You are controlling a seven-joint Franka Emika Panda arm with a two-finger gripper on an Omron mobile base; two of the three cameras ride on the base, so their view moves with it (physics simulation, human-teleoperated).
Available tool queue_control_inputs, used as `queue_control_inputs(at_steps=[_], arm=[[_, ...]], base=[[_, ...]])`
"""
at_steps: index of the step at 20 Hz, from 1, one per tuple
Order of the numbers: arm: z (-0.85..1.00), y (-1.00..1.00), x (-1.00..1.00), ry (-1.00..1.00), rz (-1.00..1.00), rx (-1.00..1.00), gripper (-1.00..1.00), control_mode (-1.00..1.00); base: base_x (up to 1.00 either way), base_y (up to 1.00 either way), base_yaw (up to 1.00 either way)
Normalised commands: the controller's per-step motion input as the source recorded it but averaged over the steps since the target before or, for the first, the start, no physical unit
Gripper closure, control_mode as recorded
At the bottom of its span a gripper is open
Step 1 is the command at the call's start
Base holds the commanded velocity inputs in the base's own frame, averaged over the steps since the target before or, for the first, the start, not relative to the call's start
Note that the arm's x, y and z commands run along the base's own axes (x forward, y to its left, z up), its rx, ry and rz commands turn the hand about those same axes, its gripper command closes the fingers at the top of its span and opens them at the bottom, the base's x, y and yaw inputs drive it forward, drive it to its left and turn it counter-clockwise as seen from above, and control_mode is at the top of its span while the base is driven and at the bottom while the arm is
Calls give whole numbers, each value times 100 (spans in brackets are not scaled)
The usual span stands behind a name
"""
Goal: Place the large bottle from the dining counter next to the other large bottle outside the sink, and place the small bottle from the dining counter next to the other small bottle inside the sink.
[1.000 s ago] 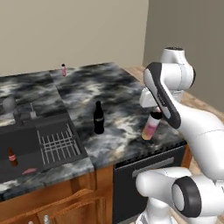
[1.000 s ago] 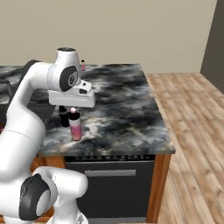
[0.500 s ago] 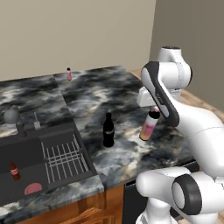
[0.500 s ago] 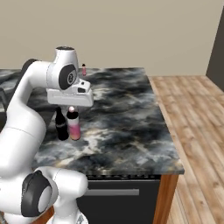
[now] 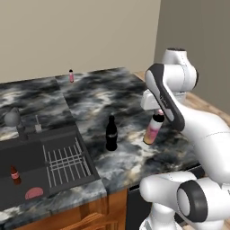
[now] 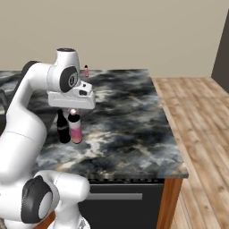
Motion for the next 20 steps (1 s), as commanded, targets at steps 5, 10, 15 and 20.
queue_control_inputs(at_steps=[5, 10, 15, 20], arm=[[0, 0, 0, 0, 0, 0, 100, -100], [-1, 11, 0, 0, -7, 0, 100, -100], [0, 27, 5, 3, -15, 0, 100, -100], [-26, 17, 2, 11, -9, -1, 100, -100]], base=[[0, 0, 0], [0, 0, 0], [0, 0, 0], [0, 0, 0]])
